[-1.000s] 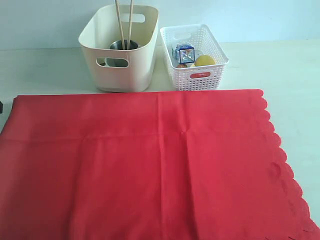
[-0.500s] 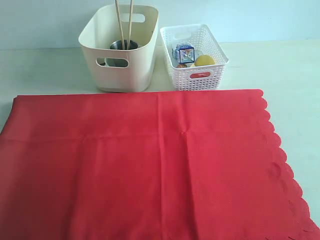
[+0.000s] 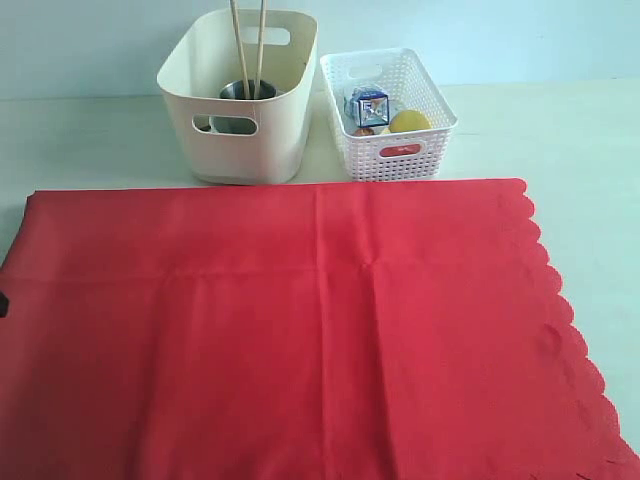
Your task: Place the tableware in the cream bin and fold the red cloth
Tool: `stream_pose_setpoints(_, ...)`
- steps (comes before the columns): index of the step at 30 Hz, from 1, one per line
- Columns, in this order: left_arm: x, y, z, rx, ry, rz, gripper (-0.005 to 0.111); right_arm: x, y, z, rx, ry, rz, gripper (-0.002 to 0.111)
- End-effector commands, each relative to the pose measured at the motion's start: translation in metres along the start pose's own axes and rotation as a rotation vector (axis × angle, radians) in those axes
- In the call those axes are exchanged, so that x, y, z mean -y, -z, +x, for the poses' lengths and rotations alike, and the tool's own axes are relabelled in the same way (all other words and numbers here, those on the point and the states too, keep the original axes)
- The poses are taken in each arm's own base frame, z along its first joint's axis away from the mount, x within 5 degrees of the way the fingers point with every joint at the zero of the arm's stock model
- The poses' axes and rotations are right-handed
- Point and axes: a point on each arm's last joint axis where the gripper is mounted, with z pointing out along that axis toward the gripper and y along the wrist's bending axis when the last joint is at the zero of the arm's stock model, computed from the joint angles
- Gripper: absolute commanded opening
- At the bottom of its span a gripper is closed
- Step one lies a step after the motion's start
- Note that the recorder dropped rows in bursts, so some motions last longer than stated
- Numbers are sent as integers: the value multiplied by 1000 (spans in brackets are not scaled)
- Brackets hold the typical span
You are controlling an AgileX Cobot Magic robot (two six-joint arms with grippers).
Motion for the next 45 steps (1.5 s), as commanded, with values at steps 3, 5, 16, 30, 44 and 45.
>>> stream_pose_setpoints(3,-3,-8,-2,3,-12,-1,46,1,0,-3,17,-3,8,27)
stream_pose_setpoints(5,-4,-7,-4,14,-11,-5,46,1,0,-3,17,-3,8,27)
stream_pose_setpoints(16,-9,-2,-13,22,-83,-69,45,1,0,-3,18,-32,1,27)
stream_pose_setpoints(30,-4,-19,-11,-56,-104,70,32,0,0,-3,19,-45,-3,27)
stream_pose_setpoints(44,-8,-20,-7,-99,-155,37,56,0,0,-3,20,-60,-6,27)
stream_pose_setpoints(45,-8,-20,-7,-101,-154,37,56,-1,0,-3,14,-93,-15,27)
